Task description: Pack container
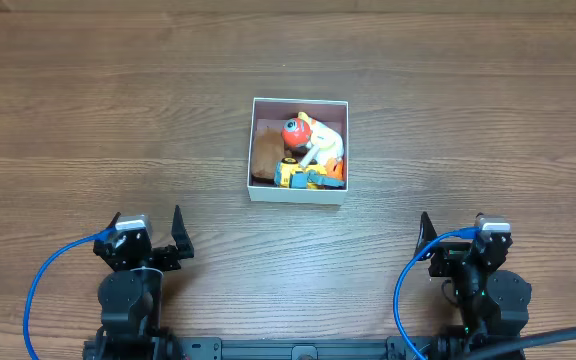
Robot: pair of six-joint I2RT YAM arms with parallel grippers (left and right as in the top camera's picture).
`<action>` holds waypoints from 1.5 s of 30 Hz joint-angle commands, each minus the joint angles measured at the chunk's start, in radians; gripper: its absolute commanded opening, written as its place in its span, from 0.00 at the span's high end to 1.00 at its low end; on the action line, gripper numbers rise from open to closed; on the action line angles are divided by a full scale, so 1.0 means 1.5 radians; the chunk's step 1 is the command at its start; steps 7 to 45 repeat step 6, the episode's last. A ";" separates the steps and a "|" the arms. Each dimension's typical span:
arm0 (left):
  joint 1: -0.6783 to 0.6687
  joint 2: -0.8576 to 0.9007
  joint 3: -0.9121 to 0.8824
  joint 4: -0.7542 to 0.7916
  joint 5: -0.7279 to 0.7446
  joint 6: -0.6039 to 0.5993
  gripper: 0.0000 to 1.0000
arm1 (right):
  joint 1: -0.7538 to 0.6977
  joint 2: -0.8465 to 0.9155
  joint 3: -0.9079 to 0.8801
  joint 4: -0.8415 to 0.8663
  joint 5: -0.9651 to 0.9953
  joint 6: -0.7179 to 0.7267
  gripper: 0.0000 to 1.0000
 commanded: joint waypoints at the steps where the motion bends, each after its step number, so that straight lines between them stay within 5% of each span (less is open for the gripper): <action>1: 0.004 -0.008 -0.005 0.005 0.008 -0.007 0.00 | -0.003 -0.005 0.000 0.004 0.006 -0.002 0.00; 45: 0.004 -0.008 -0.005 0.005 0.008 -0.007 0.00 | -0.003 -0.005 0.000 0.004 0.006 -0.002 0.00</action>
